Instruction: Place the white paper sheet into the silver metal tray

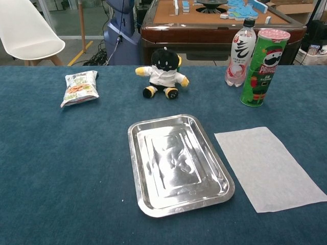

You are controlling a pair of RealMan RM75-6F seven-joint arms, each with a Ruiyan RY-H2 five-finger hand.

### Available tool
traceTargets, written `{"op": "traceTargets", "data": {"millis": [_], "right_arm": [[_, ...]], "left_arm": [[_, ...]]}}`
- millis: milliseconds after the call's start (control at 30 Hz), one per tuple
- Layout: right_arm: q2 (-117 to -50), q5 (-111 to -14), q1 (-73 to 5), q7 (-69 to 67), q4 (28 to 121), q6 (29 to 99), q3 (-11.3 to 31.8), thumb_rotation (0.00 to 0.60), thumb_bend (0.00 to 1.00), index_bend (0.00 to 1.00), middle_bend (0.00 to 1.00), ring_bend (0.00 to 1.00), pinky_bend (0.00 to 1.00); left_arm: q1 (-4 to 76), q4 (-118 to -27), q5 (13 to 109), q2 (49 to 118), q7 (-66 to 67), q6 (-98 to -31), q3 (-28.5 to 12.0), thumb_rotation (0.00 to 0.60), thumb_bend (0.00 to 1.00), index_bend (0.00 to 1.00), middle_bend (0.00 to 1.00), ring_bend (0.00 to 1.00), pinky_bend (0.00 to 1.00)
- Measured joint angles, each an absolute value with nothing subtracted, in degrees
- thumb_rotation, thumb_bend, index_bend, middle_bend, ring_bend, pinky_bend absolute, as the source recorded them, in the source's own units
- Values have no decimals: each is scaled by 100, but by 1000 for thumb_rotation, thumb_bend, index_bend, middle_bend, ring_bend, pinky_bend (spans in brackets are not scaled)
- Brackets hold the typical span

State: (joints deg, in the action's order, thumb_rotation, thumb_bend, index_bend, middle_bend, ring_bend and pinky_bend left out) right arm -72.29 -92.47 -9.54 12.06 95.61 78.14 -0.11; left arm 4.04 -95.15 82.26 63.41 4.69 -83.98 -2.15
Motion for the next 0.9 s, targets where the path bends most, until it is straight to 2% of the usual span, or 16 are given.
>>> {"op": "traceTargets", "data": {"millis": [900], "right_arm": [[-7991,-8884,-1070,2209,9520,7215,-273,600,0,576,1000,1000,1000]], "left_arm": [[333,-9647,8195,6221,463,-8471,-234,600,153,467,359,344,488]]}}
